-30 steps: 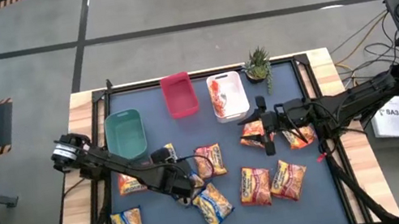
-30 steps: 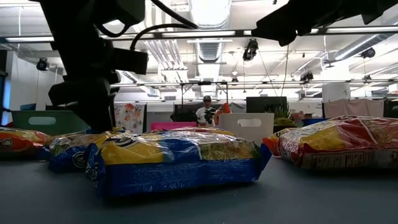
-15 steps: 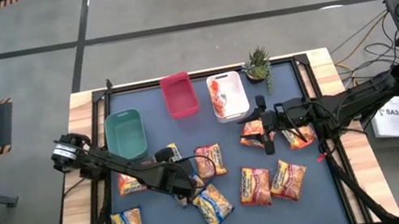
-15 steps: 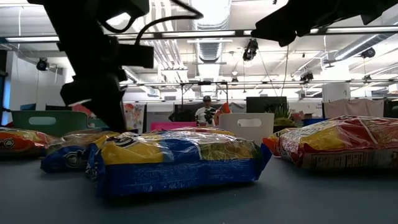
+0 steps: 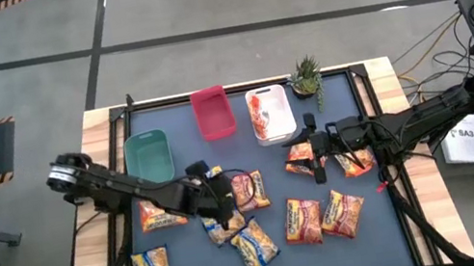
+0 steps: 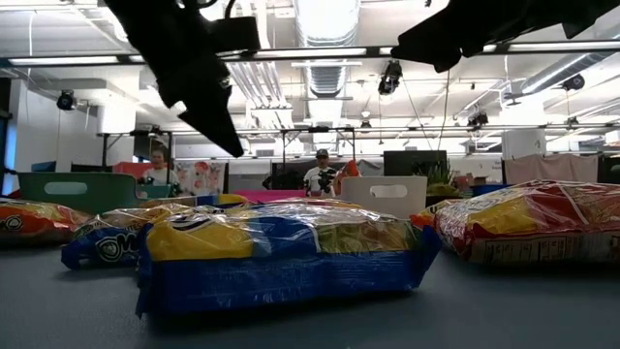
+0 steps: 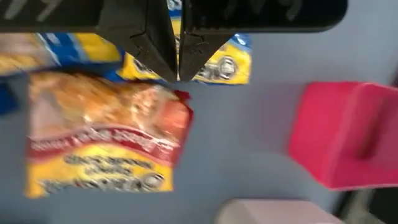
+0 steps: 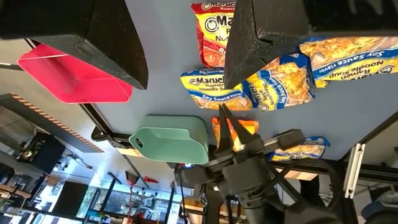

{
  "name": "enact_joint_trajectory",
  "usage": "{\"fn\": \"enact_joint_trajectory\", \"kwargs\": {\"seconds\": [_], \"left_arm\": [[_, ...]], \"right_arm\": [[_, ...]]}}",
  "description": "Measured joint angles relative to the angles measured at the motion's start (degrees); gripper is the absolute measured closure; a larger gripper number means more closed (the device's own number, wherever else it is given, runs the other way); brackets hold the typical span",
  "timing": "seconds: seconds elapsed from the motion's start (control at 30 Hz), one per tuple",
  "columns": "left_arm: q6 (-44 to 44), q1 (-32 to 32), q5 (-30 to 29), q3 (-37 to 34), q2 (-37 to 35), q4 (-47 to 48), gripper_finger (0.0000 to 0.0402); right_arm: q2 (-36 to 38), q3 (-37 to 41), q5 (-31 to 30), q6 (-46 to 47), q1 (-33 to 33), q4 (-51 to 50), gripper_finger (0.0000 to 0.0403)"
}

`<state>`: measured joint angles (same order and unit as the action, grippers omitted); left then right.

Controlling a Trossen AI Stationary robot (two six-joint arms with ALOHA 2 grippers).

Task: Sort Maruchan noodles
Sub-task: Put the blue noodle pack into the red bin

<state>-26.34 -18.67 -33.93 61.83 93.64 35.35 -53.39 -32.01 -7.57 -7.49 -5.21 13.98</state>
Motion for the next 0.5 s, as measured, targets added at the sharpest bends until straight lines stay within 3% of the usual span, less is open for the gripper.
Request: {"fn": "enact_joint_trajectory", "kwargs": {"seconds": [0.23,0.37,0.5], "left_arm": [[2.3,0.1,10.9,0.0,-0.2,-0.2,0.0401],[0.2,0.2,12.5,0.0,-0.2,-0.3,0.0398],[-0.1,0.2,11.9,-0.1,-0.1,-0.5,0.0369]], "right_arm": [[0.0,0.0,0.0,-0.1,0.0,0.0,0.0202],[0.0,0.0,0.0,-0.1,0.0,0.0,0.0202],[0.0,0.0,0.0,0.2,0.0,0.0,0.0202]]}}
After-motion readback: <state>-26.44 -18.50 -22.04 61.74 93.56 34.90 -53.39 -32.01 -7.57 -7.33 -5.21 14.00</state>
